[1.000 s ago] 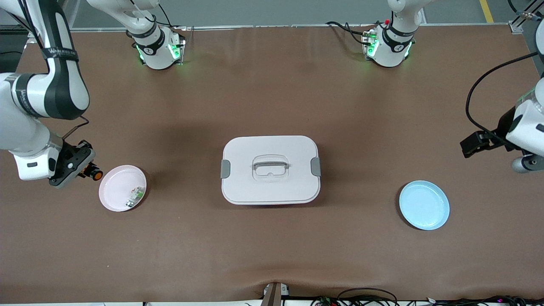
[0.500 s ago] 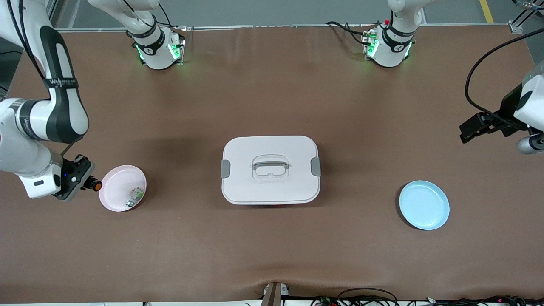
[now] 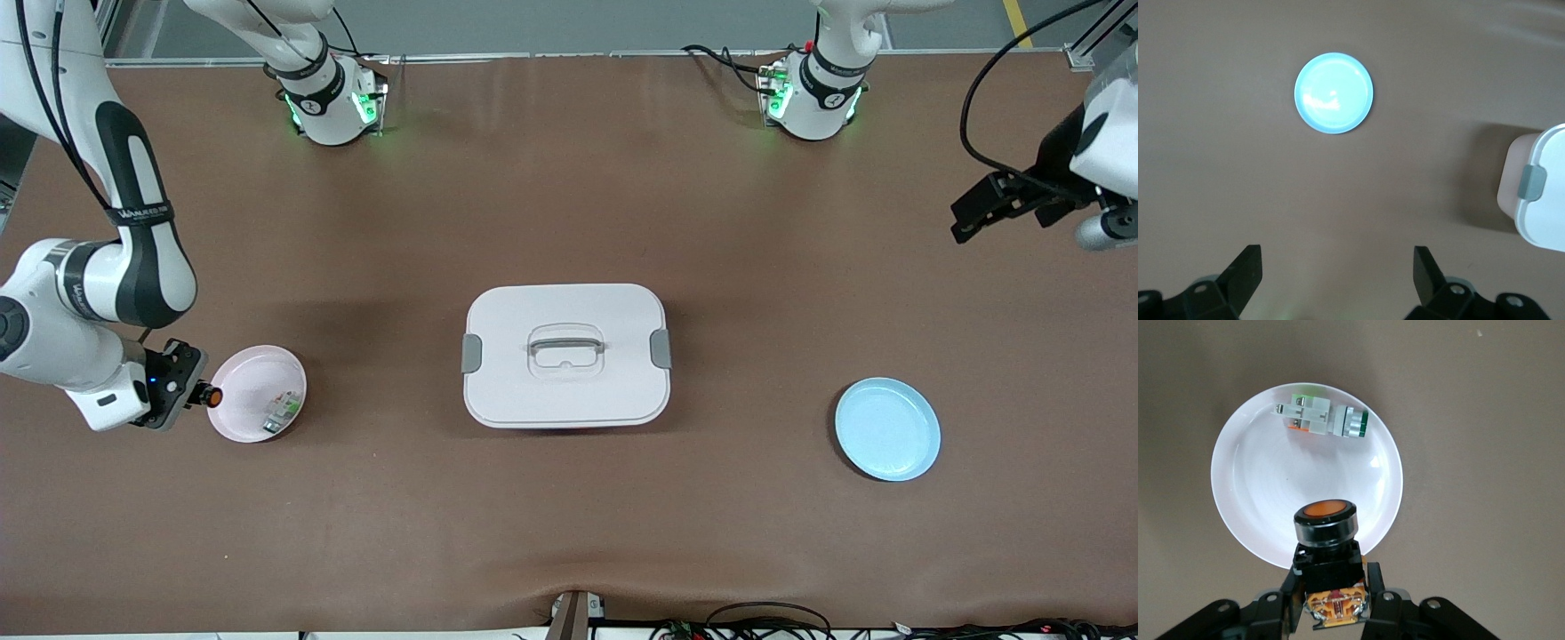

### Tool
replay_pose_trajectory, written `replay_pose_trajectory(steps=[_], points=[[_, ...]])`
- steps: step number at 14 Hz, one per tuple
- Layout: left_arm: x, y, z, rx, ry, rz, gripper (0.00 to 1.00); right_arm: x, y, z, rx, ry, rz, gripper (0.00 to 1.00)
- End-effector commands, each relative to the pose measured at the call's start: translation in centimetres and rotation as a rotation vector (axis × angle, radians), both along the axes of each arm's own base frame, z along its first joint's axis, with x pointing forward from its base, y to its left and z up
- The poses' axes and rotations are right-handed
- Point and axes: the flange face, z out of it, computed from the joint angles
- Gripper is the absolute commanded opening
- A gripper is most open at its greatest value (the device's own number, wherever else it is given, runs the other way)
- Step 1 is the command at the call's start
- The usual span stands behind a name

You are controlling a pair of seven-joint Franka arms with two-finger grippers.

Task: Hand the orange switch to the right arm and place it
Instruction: 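Lower the orange switch onto the white plate with the right gripper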

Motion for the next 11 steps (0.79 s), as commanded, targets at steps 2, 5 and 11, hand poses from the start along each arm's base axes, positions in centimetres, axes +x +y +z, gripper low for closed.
replay_pose_trajectory(steps=[2, 5, 11], points=[[-1.4, 0.6, -0.1, -0.015, -0.002, -0.006, 1.00, 0.2, -0.2, -1.3, 0.012, 0.021, 0.029, 0.00], [-1.4, 0.2, 0.0, -0.015, -0.002, -0.013, 1.00, 0.1, -0.3, -3.2, 0.016, 0.047, 0.027, 0.00], [-1.3, -0.1, 0.0, -0.011, -0.004, -0.016, 1.00, 0.1, -0.1, -5.5, 0.018, 0.056, 0.030, 0.00]])
